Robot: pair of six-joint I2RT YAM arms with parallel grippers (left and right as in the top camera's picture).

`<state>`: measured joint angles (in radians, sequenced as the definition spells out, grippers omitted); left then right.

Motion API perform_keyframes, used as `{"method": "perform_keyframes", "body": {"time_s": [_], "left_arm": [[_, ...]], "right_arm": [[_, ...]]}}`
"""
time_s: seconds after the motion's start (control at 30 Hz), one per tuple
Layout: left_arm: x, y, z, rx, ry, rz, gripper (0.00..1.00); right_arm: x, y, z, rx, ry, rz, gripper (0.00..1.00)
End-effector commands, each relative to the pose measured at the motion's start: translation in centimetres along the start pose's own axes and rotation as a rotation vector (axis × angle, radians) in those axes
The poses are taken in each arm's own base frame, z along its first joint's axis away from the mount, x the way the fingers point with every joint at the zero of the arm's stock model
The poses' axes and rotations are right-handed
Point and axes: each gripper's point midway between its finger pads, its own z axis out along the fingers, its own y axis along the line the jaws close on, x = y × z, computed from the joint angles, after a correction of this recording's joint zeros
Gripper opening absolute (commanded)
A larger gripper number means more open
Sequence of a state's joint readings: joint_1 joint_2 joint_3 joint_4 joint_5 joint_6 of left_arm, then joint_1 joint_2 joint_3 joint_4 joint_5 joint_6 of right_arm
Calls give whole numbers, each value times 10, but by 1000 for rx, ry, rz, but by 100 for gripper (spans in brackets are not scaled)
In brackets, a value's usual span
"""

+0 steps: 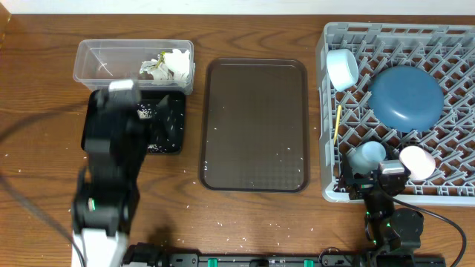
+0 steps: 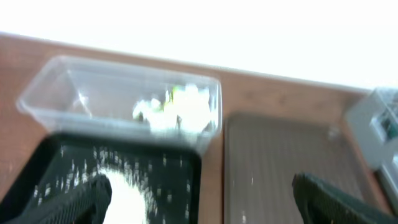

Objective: Sort waste into correct bins and load items into the dishwasher rack

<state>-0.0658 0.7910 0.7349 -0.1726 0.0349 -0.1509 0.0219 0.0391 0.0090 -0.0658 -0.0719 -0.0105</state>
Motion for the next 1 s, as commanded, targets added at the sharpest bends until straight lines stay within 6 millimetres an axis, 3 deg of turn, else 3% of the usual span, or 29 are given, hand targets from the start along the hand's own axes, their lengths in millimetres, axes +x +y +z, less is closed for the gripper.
{"method": "perform_keyframes", "body": {"time_s": [0.0, 0.13, 0.4, 0.57, 0.7, 0.97], "left_arm": [[37, 16, -5, 3, -66, 8, 96], [57, 26, -19, 34, -211, 4, 96], [107, 37, -29, 35, -292, 41, 96], [120, 40, -30, 27, -255, 50, 96], [144, 41, -28, 23, -164, 46, 96], [145, 33, -28, 50, -161, 81, 96]], "right_arm": [[0, 2, 0, -8, -2, 13, 99], [0, 2, 0, -8, -2, 13, 99], [0, 2, 0, -8, -2, 13, 99], [0, 2, 0, -8, -2, 12, 99], [0, 2, 0, -8, -2, 12, 99], [0, 2, 0, -8, -2, 12, 99]]}}
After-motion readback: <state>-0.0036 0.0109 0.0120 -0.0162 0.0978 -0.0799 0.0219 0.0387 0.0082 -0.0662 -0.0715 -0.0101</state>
